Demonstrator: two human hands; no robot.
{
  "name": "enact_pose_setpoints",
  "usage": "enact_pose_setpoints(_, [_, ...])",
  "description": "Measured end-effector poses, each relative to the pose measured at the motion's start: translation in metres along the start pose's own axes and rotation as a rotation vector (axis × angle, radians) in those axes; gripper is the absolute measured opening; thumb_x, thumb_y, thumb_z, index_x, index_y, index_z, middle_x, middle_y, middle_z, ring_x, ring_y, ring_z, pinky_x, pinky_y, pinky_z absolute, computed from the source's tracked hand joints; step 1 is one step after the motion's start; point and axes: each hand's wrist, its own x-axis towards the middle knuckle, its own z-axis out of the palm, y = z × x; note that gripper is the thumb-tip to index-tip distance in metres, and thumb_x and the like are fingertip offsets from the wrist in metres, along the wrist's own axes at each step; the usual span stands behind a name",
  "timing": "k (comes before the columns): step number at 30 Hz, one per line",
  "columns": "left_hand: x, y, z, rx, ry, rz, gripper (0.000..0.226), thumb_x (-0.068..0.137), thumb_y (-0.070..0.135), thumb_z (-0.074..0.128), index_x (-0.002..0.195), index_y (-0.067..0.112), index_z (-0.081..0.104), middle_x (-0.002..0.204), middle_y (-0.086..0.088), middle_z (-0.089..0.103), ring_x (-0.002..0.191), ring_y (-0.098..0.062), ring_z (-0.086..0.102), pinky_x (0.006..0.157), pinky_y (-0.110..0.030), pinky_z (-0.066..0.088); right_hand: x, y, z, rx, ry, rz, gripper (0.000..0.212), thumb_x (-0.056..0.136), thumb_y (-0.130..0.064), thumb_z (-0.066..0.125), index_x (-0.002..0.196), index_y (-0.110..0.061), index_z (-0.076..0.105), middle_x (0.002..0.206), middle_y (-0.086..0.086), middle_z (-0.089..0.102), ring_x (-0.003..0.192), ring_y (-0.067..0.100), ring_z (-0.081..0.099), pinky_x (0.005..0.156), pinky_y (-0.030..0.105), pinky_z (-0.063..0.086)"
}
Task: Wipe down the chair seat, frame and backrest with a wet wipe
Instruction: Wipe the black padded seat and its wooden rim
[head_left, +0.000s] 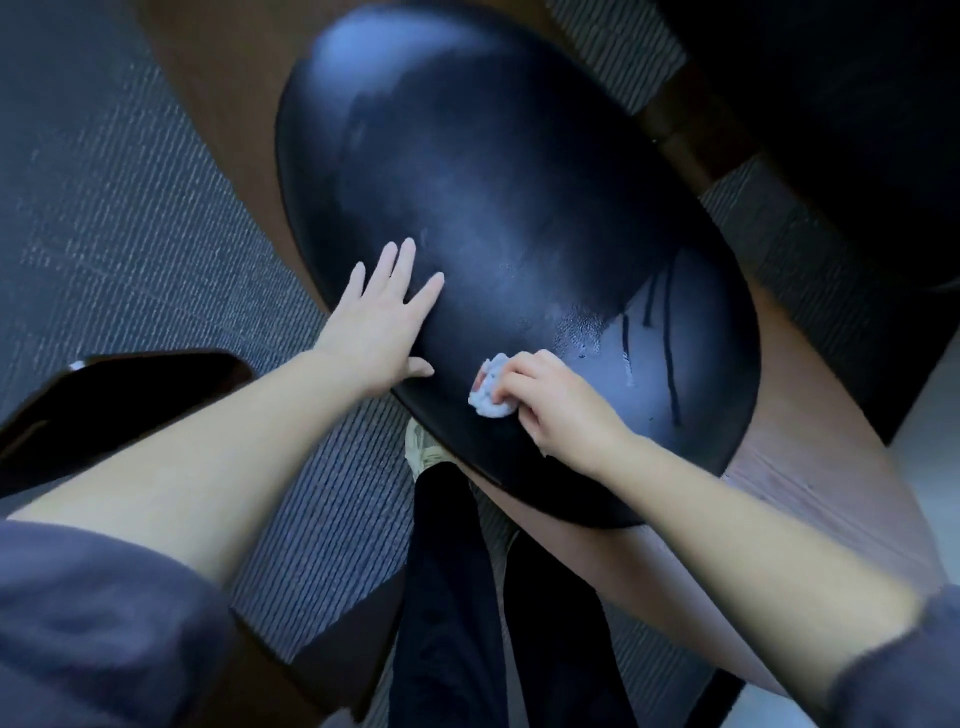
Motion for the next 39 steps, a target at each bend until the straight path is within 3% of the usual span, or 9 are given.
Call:
enact_pose_setpoints(4, [0.028,0.01,-0.017,0.026,-0.03,0.098,0.103,0.083,0.059,0.063,0.156,0.02,0.001,0.161,-0.014,-0.016,0.149,-0.032,-0.011,0.12,-0.054,0.008,0.022,0.035,-0.028,-0.06,0.234,0.159,0.029,0.079,0.008,0.053,0.094,-0.013,0.066,0.102,0.001,0.062,0.085,0.026,0.047,0.066,0.045,0.05])
enact_pose_setpoints(9, [0.079,0.035,-0.034,0.12,-0.04,0.212,0.106,0.082,0.068,0.055,0.155,0.021,-0.006,0.16,-0.014,-0.02,0.148,-0.033,-0.016,0.117,-0.06,0.003,0.037,0.079,-0.056,-0.069,0.49,0.389,0.03,0.081,0.008,0.052,0.096,-0.013,0.068,0.103,-0.001,0.062,0.087,0.024,0.047,0.07,0.031,0.042])
enact_pose_setpoints(19, [0.158,0.088,-0.066,0.218,-0.126,0.293,0.128,0.066,0.076,0.066,0.154,0.027,-0.013,0.16,-0.011,-0.024,0.147,-0.036,-0.02,0.108,-0.075,0.006,0.062,0.137,-0.086,-0.068,0.684,0.572,0.029,0.082,-0.003,0.047,0.098,-0.014,0.067,0.103,0.0,0.061,0.092,0.025,0.047,0.074,0.032,0.042])
enact_pose_setpoints(23, [0.172,0.102,-0.069,0.278,-0.204,0.234,0.143,0.057,0.077,0.072,0.148,0.028,-0.027,0.155,-0.01,-0.035,0.143,-0.037,-0.029,0.1,-0.082,0.004,0.076,0.158,-0.101,-0.042,0.711,0.691,0.033,0.08,0.001,0.047,0.097,-0.018,0.067,0.103,0.0,0.06,0.092,0.018,0.041,0.071,0.027,0.032])
enact_pose_setpoints(27, [0.181,0.105,-0.067,0.335,-0.252,0.203,0.154,0.049,0.082,0.071,0.142,0.027,-0.038,0.15,-0.011,-0.044,0.139,-0.039,-0.037,0.098,-0.083,-0.001,0.089,0.186,-0.12,0.069,0.732,0.791,0.045,0.075,0.007,0.043,0.101,-0.017,0.07,0.107,0.003,0.062,0.092,0.027,0.057,0.076,0.029,0.045])
enact_pose_setpoints(31, [0.19,0.108,-0.071,0.328,-0.362,0.17,0.156,0.047,0.081,0.073,0.129,0.028,-0.048,0.141,-0.01,-0.054,0.133,-0.04,-0.044,0.095,-0.083,-0.006,0.073,0.202,-0.137,0.149,0.614,0.718,0.043,0.079,0.008,0.047,0.102,-0.016,0.074,0.108,0.006,0.066,0.099,0.021,0.062,0.079,0.01,0.036])
enact_pose_setpoints(37, [0.192,0.11,-0.073,0.334,-0.434,0.141,0.156,0.046,0.083,0.072,0.121,0.027,-0.053,0.13,-0.011,-0.062,0.128,-0.042,-0.049,0.094,-0.084,-0.008,0.007,0.196,-0.133,0.163,0.558,0.673,0.037,0.075,0.014,0.046,0.081,-0.01,0.073,0.094,0.003,0.067,0.088,0.021,0.063,0.076,0.006,0.039])
enact_pose_setpoints(39, [0.194,0.112,-0.074,0.338,-0.457,0.125,0.156,0.046,0.082,0.073,0.119,0.027,-0.054,0.123,-0.01,-0.064,0.126,-0.042,-0.05,0.093,-0.084,-0.009,0.022,0.204,-0.136,0.17,0.576,0.687,0.035,0.074,0.012,0.046,0.079,-0.01,0.072,0.091,0.003,0.066,0.088,0.022,0.062,0.073,0.014,0.041])
